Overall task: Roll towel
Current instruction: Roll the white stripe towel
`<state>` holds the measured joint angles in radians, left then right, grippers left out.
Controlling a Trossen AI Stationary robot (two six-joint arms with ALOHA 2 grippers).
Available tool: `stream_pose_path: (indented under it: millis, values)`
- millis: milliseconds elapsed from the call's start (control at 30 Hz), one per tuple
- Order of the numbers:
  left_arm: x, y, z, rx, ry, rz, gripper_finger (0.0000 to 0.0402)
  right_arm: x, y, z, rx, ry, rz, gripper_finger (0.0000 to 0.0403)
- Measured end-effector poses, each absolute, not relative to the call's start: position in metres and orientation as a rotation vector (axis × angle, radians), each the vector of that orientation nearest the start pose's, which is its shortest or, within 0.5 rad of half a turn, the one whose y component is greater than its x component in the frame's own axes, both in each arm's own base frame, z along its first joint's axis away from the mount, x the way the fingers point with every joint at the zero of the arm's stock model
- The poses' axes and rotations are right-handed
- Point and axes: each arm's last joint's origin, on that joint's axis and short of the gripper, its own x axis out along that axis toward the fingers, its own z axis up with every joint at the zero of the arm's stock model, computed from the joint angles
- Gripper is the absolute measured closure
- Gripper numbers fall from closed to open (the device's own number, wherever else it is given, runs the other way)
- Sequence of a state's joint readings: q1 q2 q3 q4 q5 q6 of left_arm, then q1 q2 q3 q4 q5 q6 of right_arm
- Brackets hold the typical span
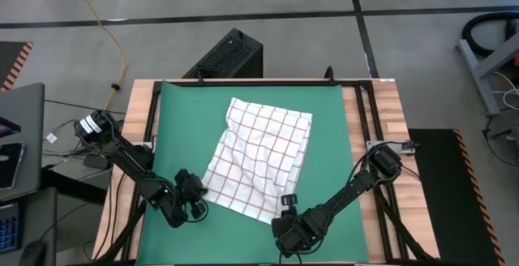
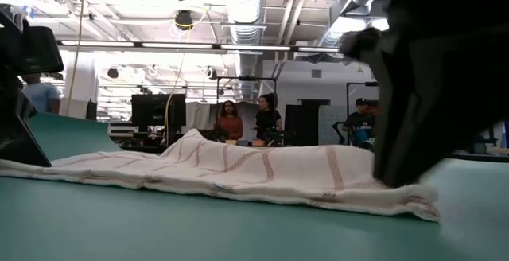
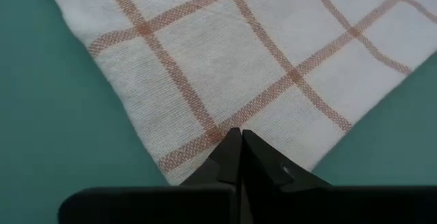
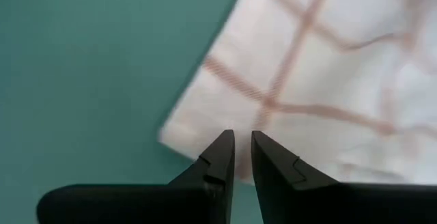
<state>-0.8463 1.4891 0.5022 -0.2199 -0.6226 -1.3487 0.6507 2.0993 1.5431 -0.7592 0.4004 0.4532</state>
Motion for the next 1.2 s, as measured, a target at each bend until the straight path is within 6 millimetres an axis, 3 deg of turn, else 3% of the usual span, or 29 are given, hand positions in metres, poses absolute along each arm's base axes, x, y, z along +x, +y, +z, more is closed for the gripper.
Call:
stream_pose_path:
  millis: [200, 333, 533, 833, 967, 1200]
  values:
    - [0.156, -0.151, 0.11, -0.473, 0.826, 0.393, 0.0401, 0.344, 0.236, 0.204, -0.282, 1.117, -0.081, 0.0331]
    - [0.156, -0.152, 0.11, -0.487, 0.822, 0.395, 0.0401, 0.346, 0.249, 0.22, -0.187, 1.053, 0.063, 0.0333]
    - [0.159, -0.156, 0.112, -0.565, 0.804, 0.371, 0.0401, 0.34, 0.259, 0.212, -0.185, 1.069, 0.062, 0.0303]
    - [0.161, -0.158, 0.113, -0.553, 0.798, 0.339, 0.0401, 0.342, 0.261, 0.214, -0.136, 1.037, 0.049, 0.0169]
    - [0.161, -0.158, 0.113, -0.529, 0.791, 0.336, 0.0401, 0.343, 0.266, 0.205, -0.14, 1.041, 0.047, 0.0161]
    - [0.16, -0.157, 0.112, -0.514, 0.787, 0.339, 0.0401, 0.342, 0.272, 0.169, -0.124, 1.142, -0.033, 0.0176]
